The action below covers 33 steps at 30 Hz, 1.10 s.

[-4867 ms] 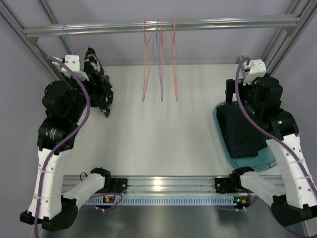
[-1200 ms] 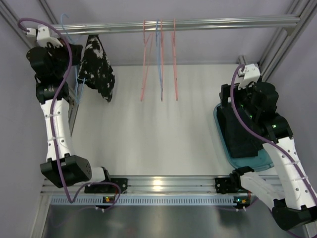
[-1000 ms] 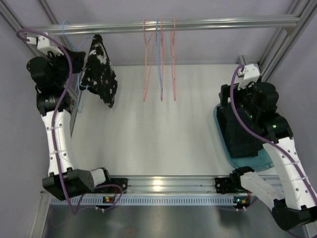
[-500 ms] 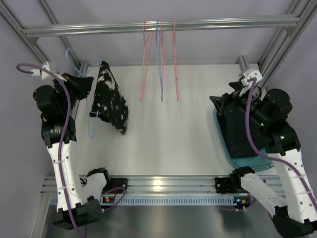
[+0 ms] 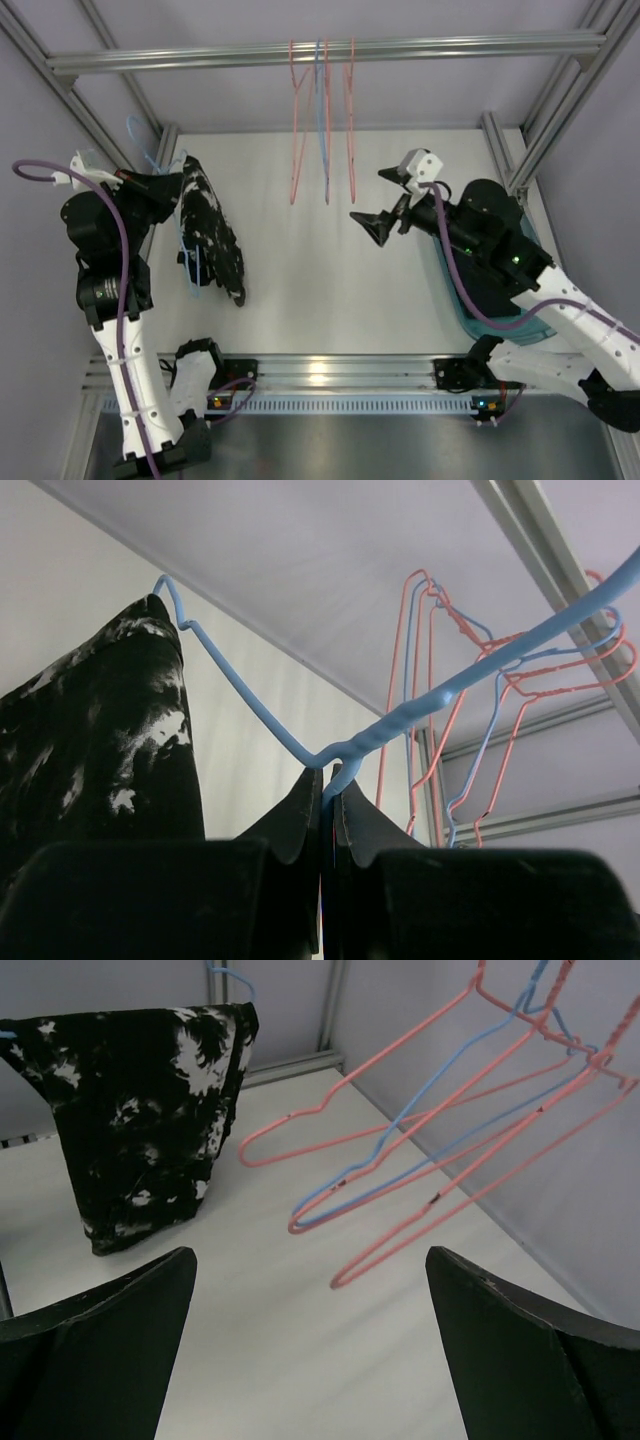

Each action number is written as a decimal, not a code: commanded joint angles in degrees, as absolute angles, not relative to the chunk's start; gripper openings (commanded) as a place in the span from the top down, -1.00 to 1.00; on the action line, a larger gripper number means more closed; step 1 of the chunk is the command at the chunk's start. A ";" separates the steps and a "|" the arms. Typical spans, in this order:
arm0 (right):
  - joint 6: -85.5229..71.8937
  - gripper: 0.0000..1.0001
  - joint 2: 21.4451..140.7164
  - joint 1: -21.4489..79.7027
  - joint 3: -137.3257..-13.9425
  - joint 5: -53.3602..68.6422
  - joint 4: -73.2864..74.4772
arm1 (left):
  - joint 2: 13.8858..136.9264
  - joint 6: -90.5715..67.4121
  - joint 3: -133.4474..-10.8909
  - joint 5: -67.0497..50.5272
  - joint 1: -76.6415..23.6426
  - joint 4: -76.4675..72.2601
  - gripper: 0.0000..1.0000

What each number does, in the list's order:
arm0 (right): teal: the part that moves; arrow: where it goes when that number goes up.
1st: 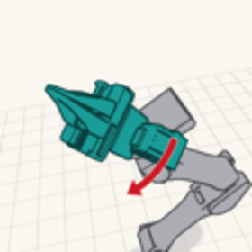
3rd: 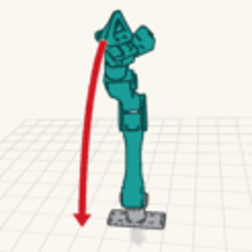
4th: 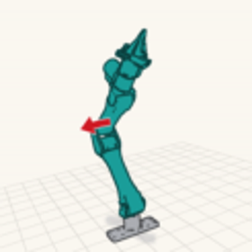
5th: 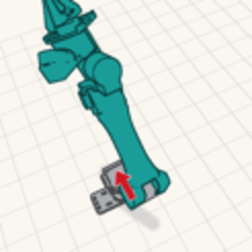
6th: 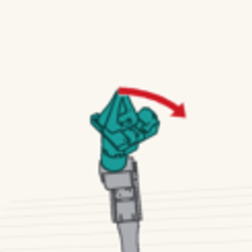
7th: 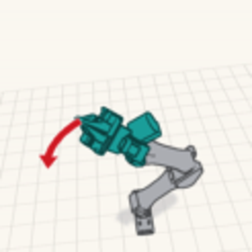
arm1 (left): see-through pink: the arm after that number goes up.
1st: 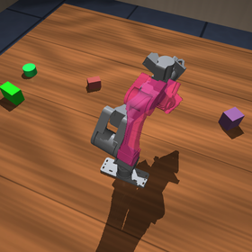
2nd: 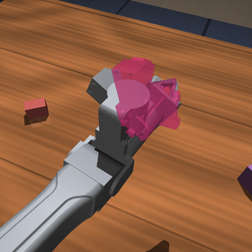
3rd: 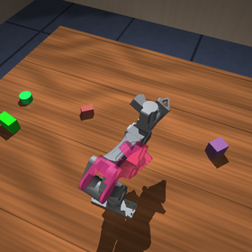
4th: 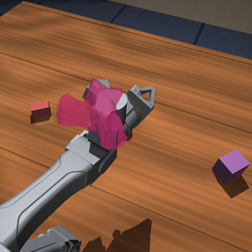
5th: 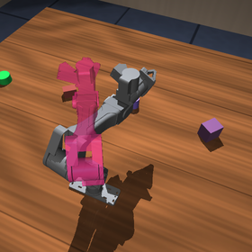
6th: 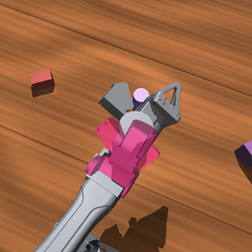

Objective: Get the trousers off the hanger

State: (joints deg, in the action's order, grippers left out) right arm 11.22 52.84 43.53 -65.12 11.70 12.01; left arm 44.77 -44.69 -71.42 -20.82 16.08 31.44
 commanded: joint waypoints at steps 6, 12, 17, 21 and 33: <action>9.84 -0.99 66.24 62.64 -65.82 -8.50 -16.15 | 44.03 -48.78 -80.86 -20.31 16.00 23.38 1.00; 9.58 -0.99 78.90 72.85 -68.99 -16.33 -28.90 | 44.56 -49.66 -82.62 -20.04 16.00 24.08 1.00; 10.89 -0.99 86.38 76.02 -70.31 -20.73 -36.28 | 44.91 -49.83 -83.85 -19.42 16.00 24.08 1.00; 12.48 -0.99 90.78 76.11 -71.89 -21.10 -38.93 | 44.91 -49.92 -84.20 -19.51 16.08 24.08 1.00; 11.87 -0.99 101.07 77.25 -78.05 -16.62 -44.73 | 46.23 -50.01 -85.78 -19.51 16.08 24.08 1.00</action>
